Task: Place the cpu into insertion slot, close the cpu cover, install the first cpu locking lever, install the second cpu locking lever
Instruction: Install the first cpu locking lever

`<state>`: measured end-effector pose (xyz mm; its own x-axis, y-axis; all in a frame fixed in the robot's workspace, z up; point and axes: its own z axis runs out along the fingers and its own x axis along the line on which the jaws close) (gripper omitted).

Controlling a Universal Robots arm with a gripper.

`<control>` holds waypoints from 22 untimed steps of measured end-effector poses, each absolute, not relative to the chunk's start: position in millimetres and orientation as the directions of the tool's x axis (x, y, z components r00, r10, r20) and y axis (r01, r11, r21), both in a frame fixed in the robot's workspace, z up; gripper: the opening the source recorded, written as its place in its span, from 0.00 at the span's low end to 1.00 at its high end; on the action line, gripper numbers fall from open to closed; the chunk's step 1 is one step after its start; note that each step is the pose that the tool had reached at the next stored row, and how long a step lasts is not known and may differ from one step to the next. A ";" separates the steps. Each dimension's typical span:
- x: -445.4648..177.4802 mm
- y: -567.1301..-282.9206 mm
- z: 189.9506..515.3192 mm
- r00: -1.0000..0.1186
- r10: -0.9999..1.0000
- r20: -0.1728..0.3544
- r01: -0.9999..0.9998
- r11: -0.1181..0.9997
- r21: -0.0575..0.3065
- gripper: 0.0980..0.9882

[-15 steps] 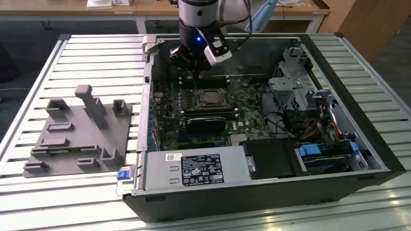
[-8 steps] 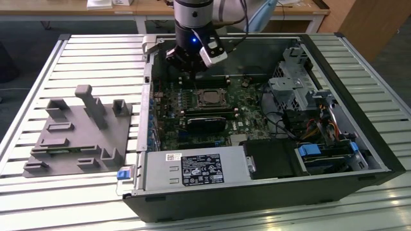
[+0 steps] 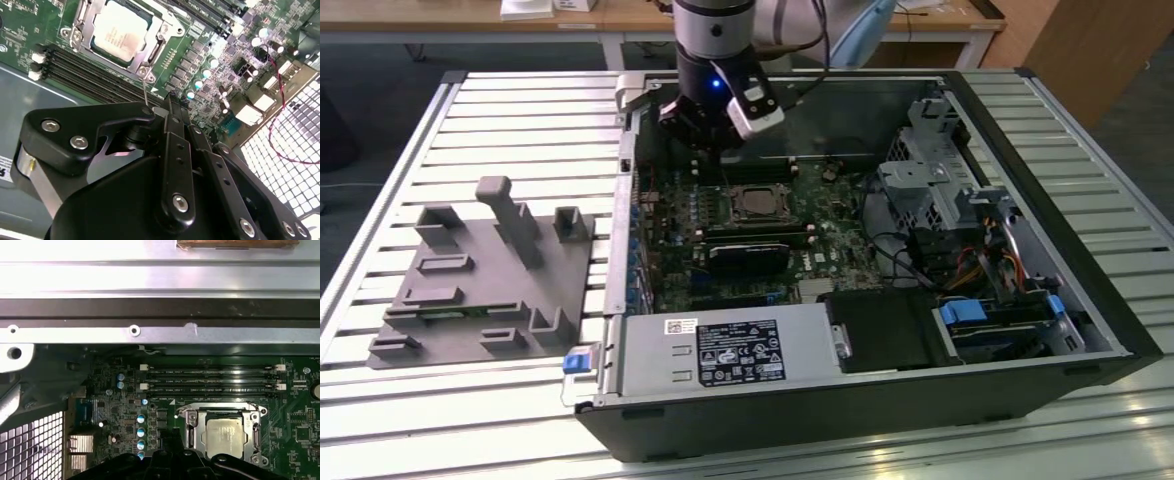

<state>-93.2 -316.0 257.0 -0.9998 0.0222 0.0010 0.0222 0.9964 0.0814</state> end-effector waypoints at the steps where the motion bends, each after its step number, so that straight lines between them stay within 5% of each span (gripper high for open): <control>1: -94.0 -315.1 256.8 -1.000 0.022 0.001 0.022 0.996 0.081 0.01; 22: -81.1 -297.3 252.5 -1.000 0.017 0.001 0.017 0.997 0.081 0.01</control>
<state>-81.1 -297.3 252.5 -0.9998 0.0174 0.0011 0.0174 0.9965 0.0814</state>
